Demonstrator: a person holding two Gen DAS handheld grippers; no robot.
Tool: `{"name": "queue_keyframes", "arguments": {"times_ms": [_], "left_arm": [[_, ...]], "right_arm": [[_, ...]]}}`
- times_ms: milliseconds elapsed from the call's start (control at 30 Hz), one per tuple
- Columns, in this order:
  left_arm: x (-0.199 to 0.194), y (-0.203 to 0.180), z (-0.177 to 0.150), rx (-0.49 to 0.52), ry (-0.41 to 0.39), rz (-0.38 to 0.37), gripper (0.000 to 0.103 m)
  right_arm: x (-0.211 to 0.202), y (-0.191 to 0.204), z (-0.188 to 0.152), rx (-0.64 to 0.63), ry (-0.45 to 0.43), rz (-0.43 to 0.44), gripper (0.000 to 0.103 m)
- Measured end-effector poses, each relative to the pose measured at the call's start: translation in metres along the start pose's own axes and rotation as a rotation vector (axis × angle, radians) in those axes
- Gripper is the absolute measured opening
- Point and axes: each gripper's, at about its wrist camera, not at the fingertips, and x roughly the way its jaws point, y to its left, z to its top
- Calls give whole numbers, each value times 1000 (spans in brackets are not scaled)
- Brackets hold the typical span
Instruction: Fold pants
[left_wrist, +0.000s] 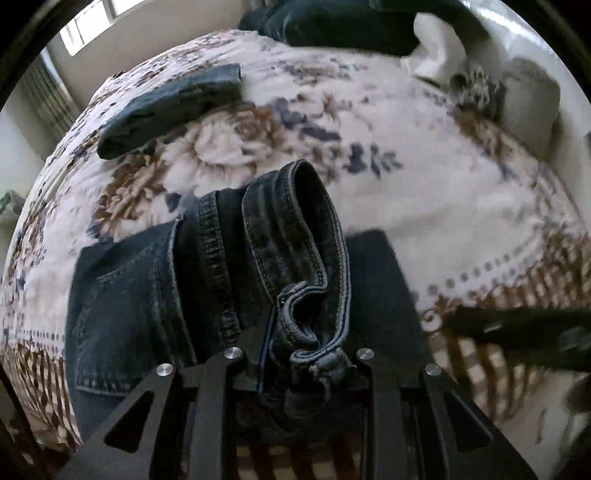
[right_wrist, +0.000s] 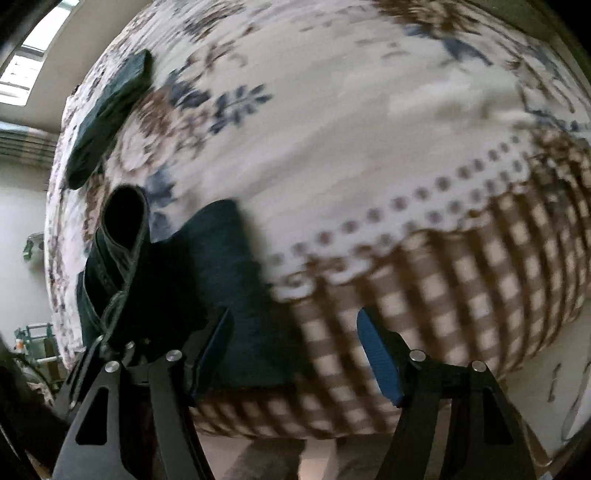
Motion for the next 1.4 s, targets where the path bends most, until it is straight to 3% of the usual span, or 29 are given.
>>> {"name": "queue_keyframes", "arguments": {"times_ms": [133, 233, 300, 367, 400, 467, 533, 600, 733, 800, 833, 867, 900, 967, 1100, 1200, 1333, 1400], "left_arm": [[7, -11, 3, 42, 25, 59, 22], [5, -21, 5, 52, 60, 82, 31], [-17, -20, 9, 28, 55, 55, 51], [-43, -15, 11, 12, 9, 34, 94], [-57, -10, 11, 7, -11, 38, 98], [-80, 2, 10, 12, -40, 112, 98], [-95, 26, 6, 11, -49, 262, 98], [-99, 53, 0, -12, -42, 359, 98], [-75, 134, -24, -150, 86, 466, 98], [-64, 162, -34, -208, 149, 485, 98], [-58, 176, -40, -240, 175, 497, 98], [-56, 184, -44, -257, 189, 504, 98], [-55, 191, -47, -275, 199, 500, 98], [-57, 201, -51, -314, 205, 474, 98], [-56, 216, -49, -397, 218, 356, 98], [-52, 219, -35, -422, 200, 291, 98], [-30, 218, -7, -482, 176, 138, 98], [-11, 218, 8, -510, 189, 70, 98]], "right_arm": [[-11, -17, 7, -38, -21, -41, 73], [-17, -20, 12, -56, -27, -50, 73], [-25, -21, 15, -65, -35, -46, 73], [-33, -19, 19, -64, -39, -17, 73], [-37, -15, 22, -65, -41, 8, 74], [-39, -9, 25, -66, -30, 63, 75], [-32, 4, 27, -67, 17, 166, 79], [-16, 23, 27, -79, 63, 235, 80], [38, 61, 26, -87, 180, 320, 80], [63, 78, 24, -87, 231, 358, 80], [70, 87, 23, -105, 226, 330, 74], [72, 94, 20, -132, 208, 306, 33], [71, 102, 16, -164, 193, 289, 23], [58, 105, 13, -175, 169, 264, 18], [-6, 87, 13, -155, 94, 281, 16], [-42, 48, 23, -101, 54, 274, 16], [-29, -3, 36, -92, 106, 146, 16], [-2, -27, 42, -14, 211, 186, 24]]}}
